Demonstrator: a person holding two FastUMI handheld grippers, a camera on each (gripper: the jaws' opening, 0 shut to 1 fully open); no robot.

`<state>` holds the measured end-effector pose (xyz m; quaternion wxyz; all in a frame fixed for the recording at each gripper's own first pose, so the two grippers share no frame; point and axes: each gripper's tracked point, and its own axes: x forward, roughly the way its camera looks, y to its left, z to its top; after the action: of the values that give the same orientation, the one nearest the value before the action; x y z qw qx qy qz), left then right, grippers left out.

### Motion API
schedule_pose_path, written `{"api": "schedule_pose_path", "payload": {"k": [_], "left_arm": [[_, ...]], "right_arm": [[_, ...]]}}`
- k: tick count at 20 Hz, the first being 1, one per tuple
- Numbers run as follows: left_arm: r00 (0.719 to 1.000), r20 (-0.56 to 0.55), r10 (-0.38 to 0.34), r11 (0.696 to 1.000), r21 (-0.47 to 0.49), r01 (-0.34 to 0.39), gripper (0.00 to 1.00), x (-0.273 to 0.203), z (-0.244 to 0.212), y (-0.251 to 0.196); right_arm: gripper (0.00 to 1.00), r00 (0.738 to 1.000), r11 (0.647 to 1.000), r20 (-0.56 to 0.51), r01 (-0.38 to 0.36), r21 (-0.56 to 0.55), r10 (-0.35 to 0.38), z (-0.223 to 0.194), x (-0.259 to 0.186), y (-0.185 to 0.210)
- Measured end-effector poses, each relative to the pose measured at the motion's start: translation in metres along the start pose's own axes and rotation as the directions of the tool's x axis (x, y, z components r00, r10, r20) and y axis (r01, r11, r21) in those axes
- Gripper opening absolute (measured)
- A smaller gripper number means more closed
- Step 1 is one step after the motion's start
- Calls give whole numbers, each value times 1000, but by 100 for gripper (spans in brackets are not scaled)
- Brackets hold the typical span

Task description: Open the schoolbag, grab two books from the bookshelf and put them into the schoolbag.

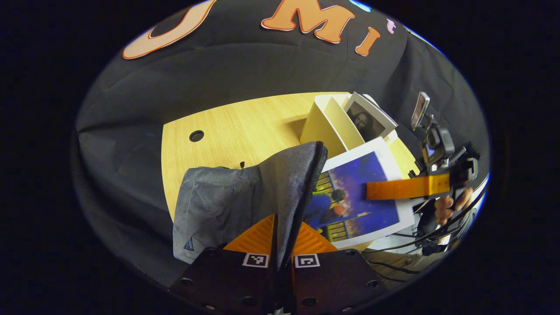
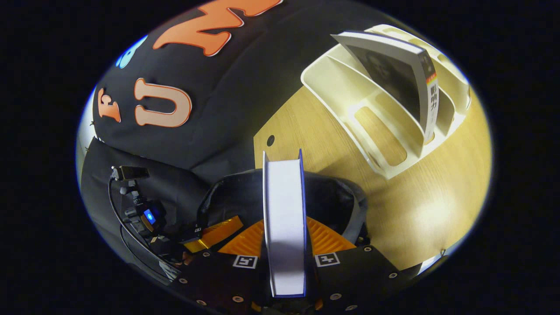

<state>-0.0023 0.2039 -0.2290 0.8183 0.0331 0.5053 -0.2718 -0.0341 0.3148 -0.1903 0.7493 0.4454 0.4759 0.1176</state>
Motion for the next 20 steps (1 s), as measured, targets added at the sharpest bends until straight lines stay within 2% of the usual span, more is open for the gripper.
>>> {"api": "schedule_pose_path", "payload": {"k": [6, 12, 13, 14, 17, 18, 19, 20], "left_arm": [[999, 31, -37, 999, -21, 38, 8, 0, 4, -15], [997, 52, -59, 997, -44, 61, 8, -2, 4, -28], [997, 52, -63, 997, -45, 65, 7, -3, 3, -29], [996, 54, -64, 997, -45, 67, 7, -2, 3, -31], [997, 55, -56, 996, -65, 60, 8, -2, 4, -29], [997, 54, -52, 996, -72, 56, 7, 1, 3, -28], [997, 55, -45, 996, -78, 49, 8, 0, 2, -26], [998, 53, -39, 996, -82, 43, 8, 0, 2, -25]], "right_arm": [[33, 997, 995, 29, -76, 66, 74, -15, 39, -4], [33, 993, 989, 47, -112, 100, 108, -31, 76, -11], [22, 993, 989, 51, -115, 93, 110, -31, 80, -10], [33, 993, 989, 41, -115, 90, 112, -33, 85, -10], [37, 996, 991, -11, -92, 96, 94, -44, 91, -13], [39, 998, 995, -34, -56, 77, 59, -48, 92, -19], [46, 998, 999, -61, -29, 42, 31, -48, 85, -27], [72, 997, 1000, -83, 11, 2, -11, -49, 80, -35]]}}
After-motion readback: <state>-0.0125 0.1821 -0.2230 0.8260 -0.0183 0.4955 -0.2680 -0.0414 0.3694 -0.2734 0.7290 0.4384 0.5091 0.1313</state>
